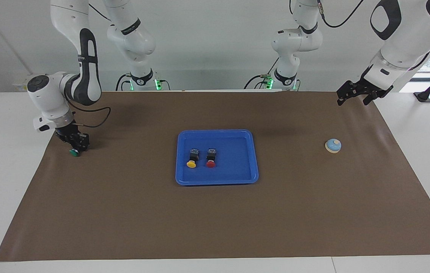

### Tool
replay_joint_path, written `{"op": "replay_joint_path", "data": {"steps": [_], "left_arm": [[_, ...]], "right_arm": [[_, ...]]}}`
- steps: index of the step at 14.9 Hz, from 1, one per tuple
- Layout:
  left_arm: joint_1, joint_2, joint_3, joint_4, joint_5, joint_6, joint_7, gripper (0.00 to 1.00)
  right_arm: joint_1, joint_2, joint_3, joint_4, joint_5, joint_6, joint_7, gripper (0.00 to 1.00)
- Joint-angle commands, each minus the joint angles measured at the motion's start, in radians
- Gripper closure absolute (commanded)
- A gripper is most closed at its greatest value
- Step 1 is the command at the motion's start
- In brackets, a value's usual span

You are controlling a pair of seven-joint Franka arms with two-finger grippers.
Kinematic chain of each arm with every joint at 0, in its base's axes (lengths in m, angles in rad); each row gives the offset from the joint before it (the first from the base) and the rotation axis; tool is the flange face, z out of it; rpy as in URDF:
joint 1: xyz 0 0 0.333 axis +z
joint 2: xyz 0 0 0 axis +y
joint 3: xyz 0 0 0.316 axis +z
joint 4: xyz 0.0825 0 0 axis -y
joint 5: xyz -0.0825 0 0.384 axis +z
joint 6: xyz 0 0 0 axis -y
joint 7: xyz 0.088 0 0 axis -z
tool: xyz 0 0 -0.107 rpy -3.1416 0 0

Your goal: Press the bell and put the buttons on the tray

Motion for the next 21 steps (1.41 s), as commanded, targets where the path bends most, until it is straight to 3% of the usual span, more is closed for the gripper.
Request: {"op": "replay_joint_path", "data": {"steps": [1,7,10,14,21], "left_arm": [[-0.004,-0.006,0.005,-0.003,-0.011,-0.010,-0.010,0.00],[-0.004,-0.006,0.005,-0.003,-0.011,-0.009,-0.010,0.00],[-0.004,-0.006,0.005,-0.003,-0.011,-0.010,-0.010,0.00],[-0.004,-0.006,0.005,-0.003,-0.011,-0.010,-0.010,0.00],[-0.004,-0.006,0.005,-0.003,-0.011,-0.010,-0.010,0.00]], "right_arm": [[0.027,-0.003,0.012,0.078,0.022,-0.115,-0.014,1.00],[0.318,0.043,0.012,0.414,0.012,-0.504,0.350,1.00],[0.481,0.067,0.012,0.488,0.007,-0.552,0.531,1.00],[0.703,0.084,0.010,0.499,0.011,-0.498,0.783,1.00],[0.972,0.427,0.006,0.917,0.007,-0.538,1.072,1.00]]}}
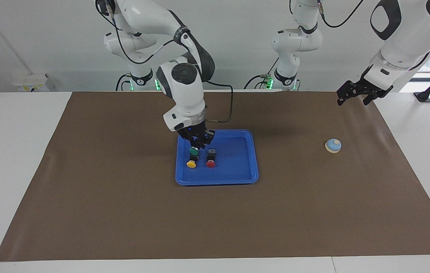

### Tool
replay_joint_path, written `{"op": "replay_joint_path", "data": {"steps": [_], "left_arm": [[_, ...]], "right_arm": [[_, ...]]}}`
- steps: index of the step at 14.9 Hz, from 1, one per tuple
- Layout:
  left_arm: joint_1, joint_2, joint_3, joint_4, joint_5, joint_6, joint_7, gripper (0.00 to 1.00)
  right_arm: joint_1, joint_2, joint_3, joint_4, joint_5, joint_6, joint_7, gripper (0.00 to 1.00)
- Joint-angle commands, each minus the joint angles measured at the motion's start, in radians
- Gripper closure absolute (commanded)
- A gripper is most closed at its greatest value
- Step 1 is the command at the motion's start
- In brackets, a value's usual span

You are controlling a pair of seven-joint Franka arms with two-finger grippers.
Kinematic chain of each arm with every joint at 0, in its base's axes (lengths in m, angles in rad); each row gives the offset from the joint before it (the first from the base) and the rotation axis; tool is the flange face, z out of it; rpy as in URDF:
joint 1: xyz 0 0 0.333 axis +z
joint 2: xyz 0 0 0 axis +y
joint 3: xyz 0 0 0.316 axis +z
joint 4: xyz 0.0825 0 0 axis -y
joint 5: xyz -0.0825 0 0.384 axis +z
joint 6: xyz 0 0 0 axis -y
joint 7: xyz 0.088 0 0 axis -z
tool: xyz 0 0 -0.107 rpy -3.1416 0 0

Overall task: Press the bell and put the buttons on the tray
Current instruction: 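Place the green button in the tray beside the red one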

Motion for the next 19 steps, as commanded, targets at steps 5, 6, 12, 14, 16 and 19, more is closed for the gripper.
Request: {"op": "replay_joint_path", "data": {"steps": [5,6,12,14,16,19], "left_arm": [[-0.004,-0.006,0.005,-0.003,-0.011,-0.009,-0.010,0.00],[-0.004,-0.006,0.005,-0.003,-0.011,-0.009,-0.010,0.00],[-0.004,-0.006,0.005,-0.003,-0.011,-0.010,-0.010,0.00],[-0.004,-0.006,0.005,-0.003,-0.011,-0.010,-0.010,0.00],[-0.004,-0.006,0.005,-0.003,-0.011,-0.009,-0.010,0.00],[-0.004,-0.006,0.005,-0.003,-0.011,-0.009,-0.010,0.00]], "right_arm": [[0.099,0.162,-0.006,0.077,-0.024,0.125,0.015,1.00],[0.097,0.157,-0.006,0.055,-0.024,0.136,-0.020,1.00],[0.133,0.119,-0.004,-0.089,-0.024,0.295,-0.074,1.00],[0.143,0.119,-0.004,-0.088,-0.024,0.294,-0.071,1.00],[0.149,0.117,-0.004,-0.088,-0.023,0.292,-0.057,0.49],[0.149,0.114,-0.006,-0.074,-0.021,0.265,-0.001,0.00]]}}
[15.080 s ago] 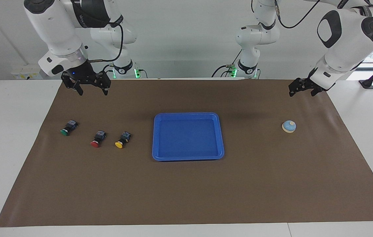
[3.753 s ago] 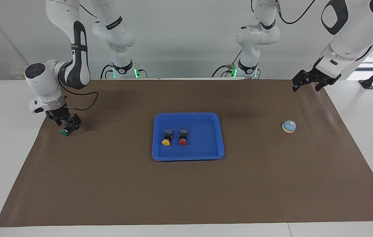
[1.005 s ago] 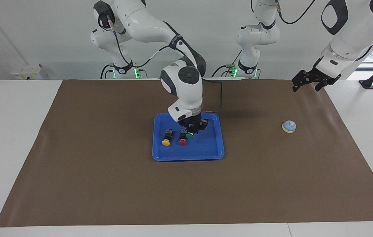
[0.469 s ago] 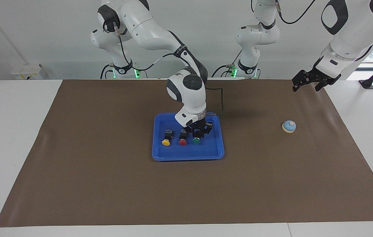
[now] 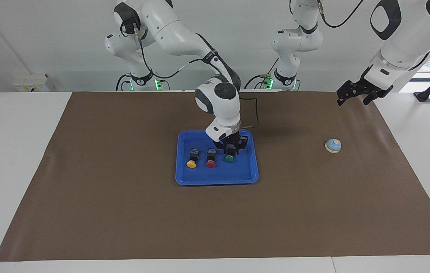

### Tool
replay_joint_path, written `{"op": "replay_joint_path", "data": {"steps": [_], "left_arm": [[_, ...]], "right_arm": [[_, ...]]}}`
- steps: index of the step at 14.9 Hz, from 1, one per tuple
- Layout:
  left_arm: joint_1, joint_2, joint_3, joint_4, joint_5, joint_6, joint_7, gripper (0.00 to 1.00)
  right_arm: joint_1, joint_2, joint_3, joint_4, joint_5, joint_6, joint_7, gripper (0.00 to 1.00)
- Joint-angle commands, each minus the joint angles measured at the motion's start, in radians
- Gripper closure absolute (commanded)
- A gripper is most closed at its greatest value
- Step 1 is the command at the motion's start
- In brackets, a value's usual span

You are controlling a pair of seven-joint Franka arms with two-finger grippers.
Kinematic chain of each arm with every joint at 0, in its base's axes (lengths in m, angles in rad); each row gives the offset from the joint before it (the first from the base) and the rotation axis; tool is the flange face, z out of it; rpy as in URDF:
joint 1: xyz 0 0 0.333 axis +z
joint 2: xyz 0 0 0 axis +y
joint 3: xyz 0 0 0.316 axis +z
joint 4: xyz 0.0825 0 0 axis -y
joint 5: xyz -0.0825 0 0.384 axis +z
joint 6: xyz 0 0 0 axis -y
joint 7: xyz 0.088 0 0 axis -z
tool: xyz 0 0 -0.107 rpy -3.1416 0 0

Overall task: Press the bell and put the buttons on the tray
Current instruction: 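Place the green button in the tray beside the red one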

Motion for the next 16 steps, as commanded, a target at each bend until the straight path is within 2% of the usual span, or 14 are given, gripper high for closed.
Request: {"op": "replay_joint_path", "data": {"steps": [1,4,9,12,16], "left_arm": [[-0.004,-0.006,0.005,-0.003,-0.011,-0.009,-0.010,0.00],[-0.004,-0.006,0.005,-0.003,-0.011,-0.009,-0.010,0.00],[-0.004,-0.006,0.005,-0.003,-0.011,-0.009,-0.010,0.00],[-0.004,-0.006,0.005,-0.003,-0.011,-0.009,-0.010,0.00],[-0.004,-0.006,0.005,-0.003,-0.011,-0.010,-0.010,0.00]], "right_arm": [[-0.004,-0.028,-0.002,-0.009,-0.007,-0.029,0.062,0.00],[-0.047,-0.054,-0.010,0.034,-0.002,-0.130,0.065,0.00],[-0.193,-0.201,-0.008,0.024,-0.001,-0.311,0.025,0.00],[-0.306,-0.275,-0.008,0.024,0.002,-0.432,-0.126,0.00],[-0.402,-0.303,-0.008,0.026,0.005,-0.488,-0.284,0.00]]}}
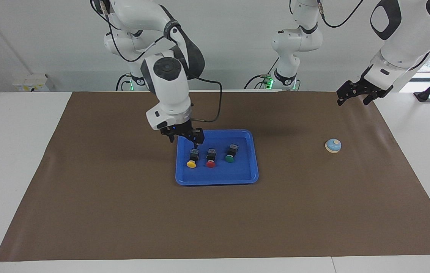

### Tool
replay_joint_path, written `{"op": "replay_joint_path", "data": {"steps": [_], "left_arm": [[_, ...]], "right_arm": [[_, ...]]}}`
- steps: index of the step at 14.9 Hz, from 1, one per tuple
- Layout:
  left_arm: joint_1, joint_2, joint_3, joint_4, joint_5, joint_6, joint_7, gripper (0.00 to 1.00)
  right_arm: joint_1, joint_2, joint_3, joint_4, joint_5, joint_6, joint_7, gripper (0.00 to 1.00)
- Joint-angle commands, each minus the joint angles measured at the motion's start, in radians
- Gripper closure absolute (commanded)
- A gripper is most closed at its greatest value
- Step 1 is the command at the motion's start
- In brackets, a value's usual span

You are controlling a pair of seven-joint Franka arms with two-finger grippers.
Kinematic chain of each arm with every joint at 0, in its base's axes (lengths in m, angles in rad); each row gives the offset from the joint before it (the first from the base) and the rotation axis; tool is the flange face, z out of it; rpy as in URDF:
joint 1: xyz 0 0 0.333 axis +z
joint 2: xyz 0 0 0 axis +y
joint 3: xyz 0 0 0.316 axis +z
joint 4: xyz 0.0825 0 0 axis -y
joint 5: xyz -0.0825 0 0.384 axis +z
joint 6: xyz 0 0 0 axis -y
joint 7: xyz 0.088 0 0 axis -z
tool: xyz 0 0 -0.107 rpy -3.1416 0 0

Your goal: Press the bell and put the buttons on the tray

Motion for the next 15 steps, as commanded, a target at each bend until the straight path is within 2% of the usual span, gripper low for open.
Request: {"op": "replay_joint_path", "data": {"steps": [1,8,13,15], "left_arm": [[-0.004,-0.006,0.005,-0.003,-0.011,-0.009,-0.010,0.00],[-0.004,-0.006,0.005,-0.003,-0.011,-0.009,-0.010,0.00],[-0.004,-0.006,0.005,-0.003,-0.011,-0.007,-0.008,0.00],[-0.007,-0.006,0.005,-0.006,-0.010,-0.001,-0.015,0.00]], "right_arm": [[-0.065,-0.018,0.017,-0.020,0.004,-0.020,-0.102,0.00],[-0.280,-0.119,0.026,-0.020,0.006,-0.167,-0.477,0.00],[-0.335,-0.245,0.026,-0.036,0.006,-0.281,-0.493,0.00],[-0.343,-0.270,0.026,-0.036,0.007,-0.313,-0.489,0.00]]}}
